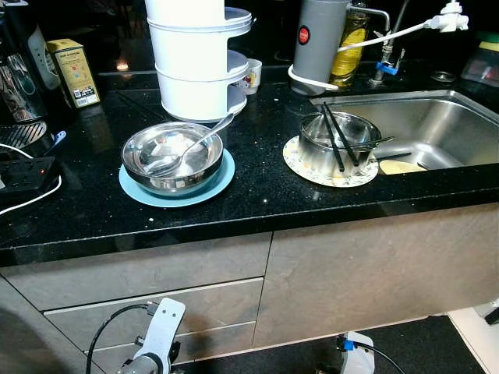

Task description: Kitchen organization

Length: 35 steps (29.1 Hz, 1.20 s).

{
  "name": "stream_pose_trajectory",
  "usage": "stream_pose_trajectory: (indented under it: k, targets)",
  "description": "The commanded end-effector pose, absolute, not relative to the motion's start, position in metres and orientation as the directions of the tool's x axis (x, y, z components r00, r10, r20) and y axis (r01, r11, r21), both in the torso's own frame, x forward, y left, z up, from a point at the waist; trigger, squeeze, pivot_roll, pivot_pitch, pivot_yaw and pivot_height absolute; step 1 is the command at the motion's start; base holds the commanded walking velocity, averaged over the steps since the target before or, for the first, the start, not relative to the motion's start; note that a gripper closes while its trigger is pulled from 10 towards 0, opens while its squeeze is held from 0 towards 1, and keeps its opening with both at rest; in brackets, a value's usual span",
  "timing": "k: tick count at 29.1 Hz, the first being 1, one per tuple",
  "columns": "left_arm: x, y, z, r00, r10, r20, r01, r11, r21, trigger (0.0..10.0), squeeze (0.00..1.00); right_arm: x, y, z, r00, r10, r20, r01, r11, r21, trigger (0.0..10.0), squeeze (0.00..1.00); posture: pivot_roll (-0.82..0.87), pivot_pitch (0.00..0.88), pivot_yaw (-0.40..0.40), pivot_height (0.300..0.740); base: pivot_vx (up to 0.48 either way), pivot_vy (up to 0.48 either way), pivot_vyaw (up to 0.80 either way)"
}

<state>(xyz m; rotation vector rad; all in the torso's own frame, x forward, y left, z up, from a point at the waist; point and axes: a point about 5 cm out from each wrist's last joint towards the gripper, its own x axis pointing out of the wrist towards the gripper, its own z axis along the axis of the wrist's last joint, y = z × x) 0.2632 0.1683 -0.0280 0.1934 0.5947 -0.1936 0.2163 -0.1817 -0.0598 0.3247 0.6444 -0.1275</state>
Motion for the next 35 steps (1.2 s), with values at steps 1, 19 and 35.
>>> stream_pose_trajectory:
  k: [1,19,35]
  targets:
    - [0.258,0.167,-0.033,0.797,-0.126,-0.591,0.241,0.963,0.119,10.0,0.0,0.211,-0.184,-0.063,0.783,-0.023,-0.622,0.227,0.941,0.25,10.0,0.0,-0.05,0.144,-0.01,0.74,0.0,0.0,0.0]
    - [0.262,0.158,-0.018,0.87,-0.211,-0.446,0.313,0.934,0.169,10.0,0.0,0.206,-0.186,-0.066,0.771,-0.018,-0.636,0.207,0.952,0.224,10.0,0.0,-0.04,0.138,-0.024,0.74,0.0,0.0,0.0]
    - [0.239,0.144,-0.008,0.722,-0.51,-0.467,0.657,0.717,0.233,10.0,0.0,0.205,-0.183,-0.066,0.778,-0.015,-0.628,0.19,0.959,0.212,10.0,0.0,-0.05,0.146,-0.024,0.74,0.0,0.0,0.0]
